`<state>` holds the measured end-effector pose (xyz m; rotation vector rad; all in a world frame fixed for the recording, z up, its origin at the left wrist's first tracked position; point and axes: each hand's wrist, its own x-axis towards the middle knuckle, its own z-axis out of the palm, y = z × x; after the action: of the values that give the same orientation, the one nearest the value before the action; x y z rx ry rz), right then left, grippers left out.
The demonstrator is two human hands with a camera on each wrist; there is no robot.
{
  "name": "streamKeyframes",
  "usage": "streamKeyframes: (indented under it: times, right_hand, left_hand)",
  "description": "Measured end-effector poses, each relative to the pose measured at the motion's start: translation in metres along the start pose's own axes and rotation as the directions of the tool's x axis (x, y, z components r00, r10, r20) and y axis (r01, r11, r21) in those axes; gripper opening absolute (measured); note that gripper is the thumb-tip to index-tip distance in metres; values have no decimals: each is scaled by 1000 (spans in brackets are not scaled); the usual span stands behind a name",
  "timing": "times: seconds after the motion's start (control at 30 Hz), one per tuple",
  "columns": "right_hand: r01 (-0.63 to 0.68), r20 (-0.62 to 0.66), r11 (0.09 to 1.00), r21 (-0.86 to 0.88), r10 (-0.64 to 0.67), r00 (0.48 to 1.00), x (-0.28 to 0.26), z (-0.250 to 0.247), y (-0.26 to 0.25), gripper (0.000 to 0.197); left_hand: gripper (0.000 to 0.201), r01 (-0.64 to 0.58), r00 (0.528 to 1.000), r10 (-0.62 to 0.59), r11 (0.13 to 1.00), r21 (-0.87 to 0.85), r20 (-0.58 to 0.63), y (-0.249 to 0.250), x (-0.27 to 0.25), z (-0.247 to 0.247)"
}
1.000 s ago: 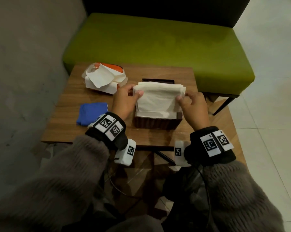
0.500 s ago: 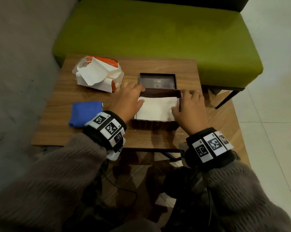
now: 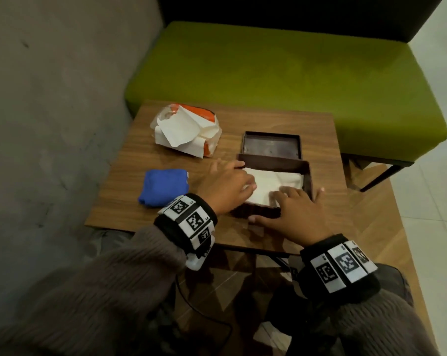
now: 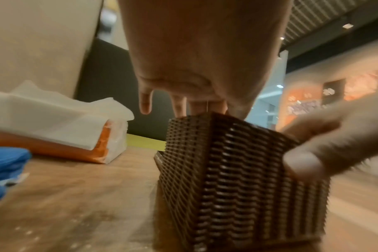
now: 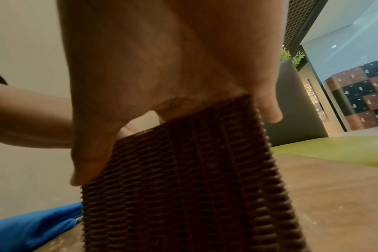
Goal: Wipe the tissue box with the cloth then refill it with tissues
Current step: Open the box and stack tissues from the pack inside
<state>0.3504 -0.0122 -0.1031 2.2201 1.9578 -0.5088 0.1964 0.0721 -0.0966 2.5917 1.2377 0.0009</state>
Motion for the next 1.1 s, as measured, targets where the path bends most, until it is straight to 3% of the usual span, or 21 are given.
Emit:
streamKeyframes:
  times: [0.07, 0.13, 0.23, 0.3, 0.4, 0.47, 0.63, 0.73, 0.97, 1.1]
  right_hand:
    - [6, -49, 998, 63, -3, 999, -3, -1, 2, 77]
    - [27, -136, 993, 119, -11, 991, -9, -1, 3, 75]
    - [99, -278, 968, 228, -33, 960, -19, -1, -2, 68]
    - [148, -359, 948, 282, -39, 933, -23, 0, -7, 62]
    - [192, -438, 929, 316, -37, 898, -25, 1, -16, 58]
    - [204, -447, 923, 325, -40, 893, -26, 1, -20, 59]
    - [213, -455, 909, 358, -30, 890, -29, 2, -20, 57]
    - [223, -480, 895, 385, -12, 877, -30, 3, -17, 54]
    - [221, -475, 885, 410, 0, 880, -27, 5, -17, 53]
    - [221, -467, 877, 426, 4, 884, -28, 5, -17, 53]
  left_hand:
    - [21, 59, 962, -107, 980, -192, -251, -19, -2, -13]
    - [19, 147, 871, -254, 952, -270, -421, -51, -6, -23]
    - [28, 316, 792, -443, 887, -338, -420, -110, -8, -33]
    - [32, 343, 811, -439, 892, -293, -388, -141, 1, -41]
    - [39, 261, 925, -279, 960, -102, -259, -163, 27, -60]
    - [43, 192, 975, -184, 980, 56, -125, -163, 46, -73]
    - [49, 14, 996, -42, 935, 354, 74, -149, 79, -78]
    - [43, -17, 997, -13, 919, 393, 73, -150, 89, -72]
    - [12, -56, 995, 82, 922, 384, -51, -151, 93, -65]
    - [6, 37, 991, -7, 972, 231, -131, -156, 90, -73]
